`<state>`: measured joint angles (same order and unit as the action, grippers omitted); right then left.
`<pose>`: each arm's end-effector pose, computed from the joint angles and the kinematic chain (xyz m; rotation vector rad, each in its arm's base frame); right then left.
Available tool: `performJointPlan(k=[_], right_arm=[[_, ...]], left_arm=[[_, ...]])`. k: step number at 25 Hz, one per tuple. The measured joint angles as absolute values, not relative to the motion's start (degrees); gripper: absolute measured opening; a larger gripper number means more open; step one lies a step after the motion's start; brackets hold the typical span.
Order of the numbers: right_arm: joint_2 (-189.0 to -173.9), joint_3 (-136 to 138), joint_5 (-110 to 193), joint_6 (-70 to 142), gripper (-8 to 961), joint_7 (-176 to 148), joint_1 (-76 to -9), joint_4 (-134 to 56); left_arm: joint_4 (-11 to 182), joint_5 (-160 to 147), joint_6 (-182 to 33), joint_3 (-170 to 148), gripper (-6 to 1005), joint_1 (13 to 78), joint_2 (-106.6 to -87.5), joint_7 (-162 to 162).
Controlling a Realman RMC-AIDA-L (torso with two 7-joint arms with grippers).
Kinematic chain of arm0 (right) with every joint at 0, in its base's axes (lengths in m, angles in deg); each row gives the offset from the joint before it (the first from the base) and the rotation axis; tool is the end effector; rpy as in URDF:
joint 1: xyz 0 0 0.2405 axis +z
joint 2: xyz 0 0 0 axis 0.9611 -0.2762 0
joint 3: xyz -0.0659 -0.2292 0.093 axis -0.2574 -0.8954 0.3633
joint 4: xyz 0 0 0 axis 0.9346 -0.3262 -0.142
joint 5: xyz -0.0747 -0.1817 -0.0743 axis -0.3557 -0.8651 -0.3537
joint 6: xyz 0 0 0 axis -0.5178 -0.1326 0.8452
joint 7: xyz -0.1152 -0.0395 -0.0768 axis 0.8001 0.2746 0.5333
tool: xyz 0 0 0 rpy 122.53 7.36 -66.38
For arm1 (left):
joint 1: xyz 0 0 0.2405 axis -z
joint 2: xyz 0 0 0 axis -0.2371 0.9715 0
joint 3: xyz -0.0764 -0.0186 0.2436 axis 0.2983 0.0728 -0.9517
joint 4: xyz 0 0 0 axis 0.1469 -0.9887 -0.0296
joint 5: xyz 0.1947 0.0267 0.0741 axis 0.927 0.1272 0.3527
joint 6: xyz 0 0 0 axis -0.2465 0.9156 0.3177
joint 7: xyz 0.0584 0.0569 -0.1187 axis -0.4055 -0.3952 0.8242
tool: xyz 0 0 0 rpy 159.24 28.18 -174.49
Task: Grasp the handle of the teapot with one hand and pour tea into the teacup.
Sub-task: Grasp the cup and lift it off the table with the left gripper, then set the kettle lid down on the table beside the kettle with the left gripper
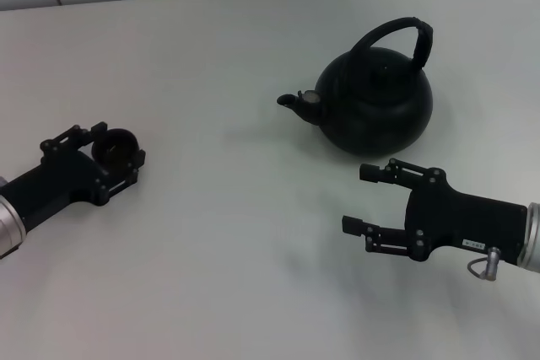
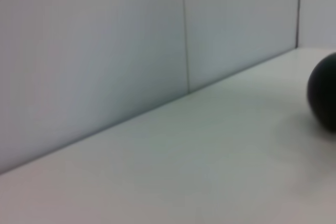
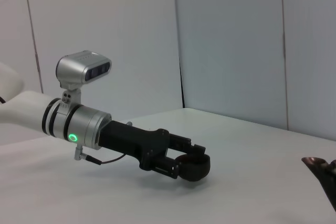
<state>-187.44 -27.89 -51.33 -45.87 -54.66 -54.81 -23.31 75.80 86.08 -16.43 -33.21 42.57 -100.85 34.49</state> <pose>0.3180 0.2451 -0.0362 -2.5697 0.3909 0.8204 -0.3279 0.3209 -0.0476 -2.3365 -0.4177 -0.4909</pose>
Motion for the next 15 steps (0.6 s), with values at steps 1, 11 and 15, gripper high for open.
performJointPlan(k=[1,11,15], right_arm=[[-187.44,-27.84,-51.33,-45.77,790,-54.66,-54.76,-23.31],[-187.48,-27.55,-51.33,-45.48,790,-54.66,-54.90,-23.31],[-187.51,-27.20,-51.33,-45.57,790,-54.66,-55.08,-23.34]], left_arm=[[75.80,86.09,-15.59,-33.22,697,42.71,-100.85,34.69],[77.56,85.98,-12.34,-37.03,698,46.35,-101.21,36.92],[79.79,86.16,-12.45,-37.26,698,48.61,-101.22,36.51]])
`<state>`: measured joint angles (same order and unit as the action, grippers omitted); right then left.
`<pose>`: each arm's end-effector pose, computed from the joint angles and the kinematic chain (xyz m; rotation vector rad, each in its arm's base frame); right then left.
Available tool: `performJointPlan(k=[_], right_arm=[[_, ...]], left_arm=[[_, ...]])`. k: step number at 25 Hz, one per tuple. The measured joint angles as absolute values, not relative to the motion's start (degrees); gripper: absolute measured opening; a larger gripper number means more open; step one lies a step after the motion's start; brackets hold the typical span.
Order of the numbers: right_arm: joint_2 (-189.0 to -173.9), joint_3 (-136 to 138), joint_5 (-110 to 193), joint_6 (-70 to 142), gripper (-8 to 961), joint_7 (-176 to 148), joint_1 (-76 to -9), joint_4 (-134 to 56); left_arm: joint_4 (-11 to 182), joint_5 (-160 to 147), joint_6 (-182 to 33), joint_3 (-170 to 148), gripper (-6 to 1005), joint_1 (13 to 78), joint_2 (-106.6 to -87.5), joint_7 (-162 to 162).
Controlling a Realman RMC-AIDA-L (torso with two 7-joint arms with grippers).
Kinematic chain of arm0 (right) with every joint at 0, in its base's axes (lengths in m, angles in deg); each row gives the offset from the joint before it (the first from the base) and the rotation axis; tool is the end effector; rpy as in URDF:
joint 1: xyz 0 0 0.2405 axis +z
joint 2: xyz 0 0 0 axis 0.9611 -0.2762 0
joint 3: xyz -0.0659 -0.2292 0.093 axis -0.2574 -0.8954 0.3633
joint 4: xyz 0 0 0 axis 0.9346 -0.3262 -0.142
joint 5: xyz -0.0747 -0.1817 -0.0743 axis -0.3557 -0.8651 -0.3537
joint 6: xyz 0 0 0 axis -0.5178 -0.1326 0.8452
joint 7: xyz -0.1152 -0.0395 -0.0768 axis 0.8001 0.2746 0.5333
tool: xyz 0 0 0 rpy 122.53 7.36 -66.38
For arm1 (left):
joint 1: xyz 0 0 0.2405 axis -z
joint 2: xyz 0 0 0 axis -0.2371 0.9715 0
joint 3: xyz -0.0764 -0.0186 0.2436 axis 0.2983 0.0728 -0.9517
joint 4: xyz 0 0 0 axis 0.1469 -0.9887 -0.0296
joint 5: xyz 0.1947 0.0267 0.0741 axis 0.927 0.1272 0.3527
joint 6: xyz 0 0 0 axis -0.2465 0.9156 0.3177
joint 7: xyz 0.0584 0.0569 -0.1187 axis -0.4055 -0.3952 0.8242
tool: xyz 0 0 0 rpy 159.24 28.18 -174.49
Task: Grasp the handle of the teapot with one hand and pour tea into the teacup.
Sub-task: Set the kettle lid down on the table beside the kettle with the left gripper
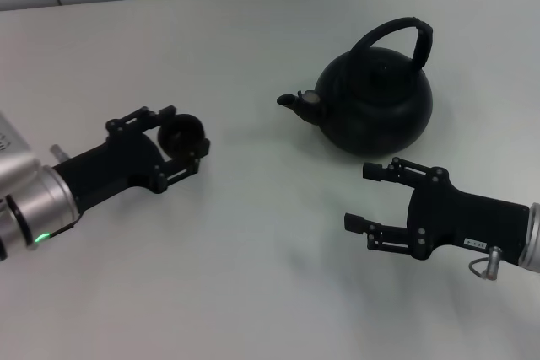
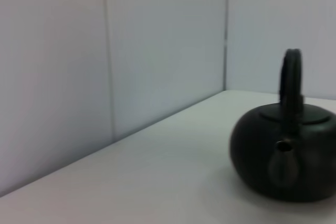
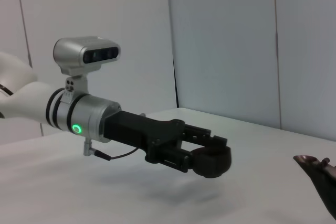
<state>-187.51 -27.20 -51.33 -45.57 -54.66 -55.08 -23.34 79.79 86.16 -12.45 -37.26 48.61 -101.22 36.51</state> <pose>0.3199 0.2447 -0.0356 -2.5539 0.4034 0.8168 -0.2799 0.3314 -0.0713 -2.4835 -0.3431 -0.6461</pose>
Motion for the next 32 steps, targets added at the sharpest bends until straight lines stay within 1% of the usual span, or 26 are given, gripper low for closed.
performJointPlan(k=[4,12,32], right_arm=[[-187.52,-27.18,-51.33,-45.72,790,-54.66,-55.62,-23.41],[-187.53,-27.17,-51.33,-45.74,790,-54.66,-56.08,-23.39],[-187.52,-27.18,-51.51,-45.38,790,-54.67,-55.95,-23.31]], left_arm=[[82.10,86.17,-12.64,-37.94,699,50.87,-101.20,35.53],[85.57,86.25,-13.89,-38.08,699,53.21,-101.20,32.49],[89.70,85.93,-20.63,-37.49,701,54.08,-101.30,27.05]])
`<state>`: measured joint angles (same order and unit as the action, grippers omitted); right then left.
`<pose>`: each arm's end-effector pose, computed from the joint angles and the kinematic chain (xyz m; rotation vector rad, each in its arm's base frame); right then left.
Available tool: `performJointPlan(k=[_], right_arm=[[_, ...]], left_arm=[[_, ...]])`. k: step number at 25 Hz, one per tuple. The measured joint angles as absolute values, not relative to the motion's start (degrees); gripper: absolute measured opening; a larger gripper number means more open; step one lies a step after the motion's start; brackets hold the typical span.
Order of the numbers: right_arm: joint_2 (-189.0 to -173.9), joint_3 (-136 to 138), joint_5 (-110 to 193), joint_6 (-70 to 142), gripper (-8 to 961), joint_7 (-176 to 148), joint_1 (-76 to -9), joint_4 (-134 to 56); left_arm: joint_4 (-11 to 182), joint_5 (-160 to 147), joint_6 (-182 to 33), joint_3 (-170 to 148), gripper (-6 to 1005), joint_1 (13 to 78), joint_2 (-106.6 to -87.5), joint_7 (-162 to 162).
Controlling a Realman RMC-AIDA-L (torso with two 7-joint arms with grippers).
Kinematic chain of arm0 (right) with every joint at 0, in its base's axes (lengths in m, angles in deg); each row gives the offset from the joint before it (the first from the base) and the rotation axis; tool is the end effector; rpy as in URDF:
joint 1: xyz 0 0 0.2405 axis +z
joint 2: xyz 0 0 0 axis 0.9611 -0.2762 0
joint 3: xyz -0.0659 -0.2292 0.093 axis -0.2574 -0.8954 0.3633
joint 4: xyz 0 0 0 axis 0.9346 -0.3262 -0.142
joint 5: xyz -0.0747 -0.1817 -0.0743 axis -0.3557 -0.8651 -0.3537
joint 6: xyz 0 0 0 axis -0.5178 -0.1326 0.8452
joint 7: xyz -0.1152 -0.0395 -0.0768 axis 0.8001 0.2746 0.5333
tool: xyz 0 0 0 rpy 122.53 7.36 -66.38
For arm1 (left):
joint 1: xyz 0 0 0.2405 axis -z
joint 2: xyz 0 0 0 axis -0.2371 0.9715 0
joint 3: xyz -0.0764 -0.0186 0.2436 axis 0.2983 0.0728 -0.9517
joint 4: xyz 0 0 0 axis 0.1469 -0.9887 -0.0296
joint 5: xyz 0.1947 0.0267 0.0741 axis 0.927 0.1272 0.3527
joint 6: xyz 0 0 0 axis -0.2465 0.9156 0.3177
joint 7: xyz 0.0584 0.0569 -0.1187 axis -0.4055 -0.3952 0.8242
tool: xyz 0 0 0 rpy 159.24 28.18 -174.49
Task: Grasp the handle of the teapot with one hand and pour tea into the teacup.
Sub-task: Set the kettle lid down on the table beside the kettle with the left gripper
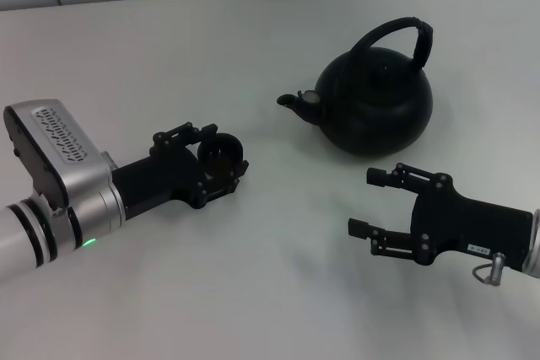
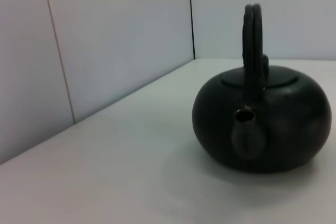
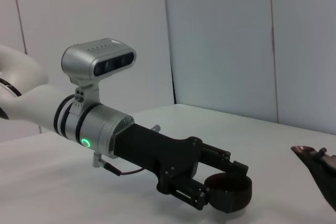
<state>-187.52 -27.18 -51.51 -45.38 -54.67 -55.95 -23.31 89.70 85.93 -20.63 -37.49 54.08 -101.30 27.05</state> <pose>0.3241 0.2398 -0.0359 -2.5496 0.4236 0.8056 -0.2639 0.3314 -0.1080 -2.5607 -0.2529 -0.5300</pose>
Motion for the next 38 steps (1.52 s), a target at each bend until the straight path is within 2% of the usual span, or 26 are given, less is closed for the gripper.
performJointPlan(k=[24,35,38], right_arm=[[-187.43,-27.18,-51.63,-45.30,789,-54.66,-55.86,-23.31],[-187.47,-27.18,-51.68,-45.30,789,-54.66,-56.04,-23.31],[-187.50,-27.18,-51.68,-45.30,789,-54.66,-56.04,-23.31]], left_arm=[[91.61,86.05,-22.54,-35.58,703,54.32,-101.29,25.63],[91.63,86.11,-22.42,-35.59,810,54.26,-101.29,25.63],[91.63,86.08,-22.36,-35.58,810,54.13,-101.29,25.63]])
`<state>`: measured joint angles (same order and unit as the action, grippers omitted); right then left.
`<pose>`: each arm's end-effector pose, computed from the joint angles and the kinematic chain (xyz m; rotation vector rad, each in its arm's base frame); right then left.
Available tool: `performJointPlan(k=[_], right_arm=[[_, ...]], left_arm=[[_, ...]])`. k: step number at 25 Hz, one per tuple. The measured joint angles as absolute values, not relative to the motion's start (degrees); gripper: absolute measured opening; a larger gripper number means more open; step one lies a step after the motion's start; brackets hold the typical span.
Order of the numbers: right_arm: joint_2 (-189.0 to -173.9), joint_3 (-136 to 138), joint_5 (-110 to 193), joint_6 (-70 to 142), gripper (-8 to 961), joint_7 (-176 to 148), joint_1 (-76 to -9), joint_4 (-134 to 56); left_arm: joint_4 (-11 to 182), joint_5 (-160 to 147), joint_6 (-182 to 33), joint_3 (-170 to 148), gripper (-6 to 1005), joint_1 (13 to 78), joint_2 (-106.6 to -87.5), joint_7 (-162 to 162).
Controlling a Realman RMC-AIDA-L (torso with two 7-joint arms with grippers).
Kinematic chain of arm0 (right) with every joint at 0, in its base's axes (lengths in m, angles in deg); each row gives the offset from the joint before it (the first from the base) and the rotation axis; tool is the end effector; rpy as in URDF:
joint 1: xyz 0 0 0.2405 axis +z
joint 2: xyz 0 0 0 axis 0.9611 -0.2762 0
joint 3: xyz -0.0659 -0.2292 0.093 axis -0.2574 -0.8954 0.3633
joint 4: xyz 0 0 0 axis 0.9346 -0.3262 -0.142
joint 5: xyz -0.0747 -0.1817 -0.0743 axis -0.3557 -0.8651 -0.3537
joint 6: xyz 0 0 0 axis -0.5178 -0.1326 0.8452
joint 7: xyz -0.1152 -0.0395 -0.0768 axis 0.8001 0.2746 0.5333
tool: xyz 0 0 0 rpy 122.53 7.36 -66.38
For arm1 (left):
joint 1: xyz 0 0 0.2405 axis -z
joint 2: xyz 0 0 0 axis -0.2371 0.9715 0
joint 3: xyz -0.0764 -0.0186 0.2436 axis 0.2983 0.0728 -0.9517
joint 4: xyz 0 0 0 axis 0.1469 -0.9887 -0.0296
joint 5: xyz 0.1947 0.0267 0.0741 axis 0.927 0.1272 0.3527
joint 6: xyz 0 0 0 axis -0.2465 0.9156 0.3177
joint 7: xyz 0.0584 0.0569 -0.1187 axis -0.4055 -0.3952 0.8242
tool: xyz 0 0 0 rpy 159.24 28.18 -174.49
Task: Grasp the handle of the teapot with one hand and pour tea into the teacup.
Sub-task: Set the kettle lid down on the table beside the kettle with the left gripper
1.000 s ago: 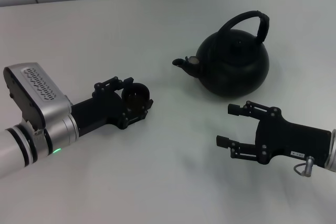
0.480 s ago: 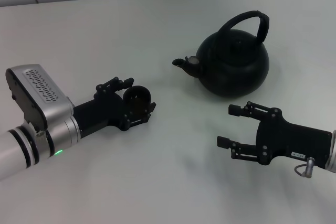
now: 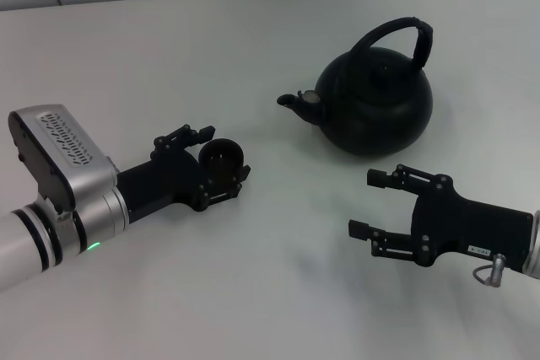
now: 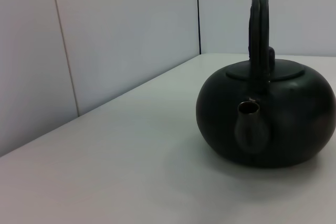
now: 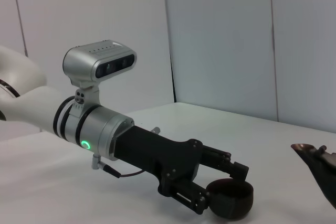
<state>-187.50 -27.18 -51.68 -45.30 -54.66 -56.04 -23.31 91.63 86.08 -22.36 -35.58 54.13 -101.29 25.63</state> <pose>0.3249 0.2391 -0.0361 -2.5516 0.4258 0.8013 -0.2656 0.3291 -0.1127 -2.5466 -0.2836 -0.5158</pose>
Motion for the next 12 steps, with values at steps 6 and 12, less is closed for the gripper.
performJointPlan(k=[6,12], right_arm=[[-187.52,-27.18,-51.68,-45.30,789,-54.66,-56.04,-23.31],[-187.53,-27.18,-51.68,-45.26,789,-54.67,-56.10,-23.31]], left_arm=[[91.61,86.13,-21.75,-35.59,810,53.96,-101.29,25.63],[89.40,85.82,-16.20,-35.59,810,51.11,-100.96,25.64]])
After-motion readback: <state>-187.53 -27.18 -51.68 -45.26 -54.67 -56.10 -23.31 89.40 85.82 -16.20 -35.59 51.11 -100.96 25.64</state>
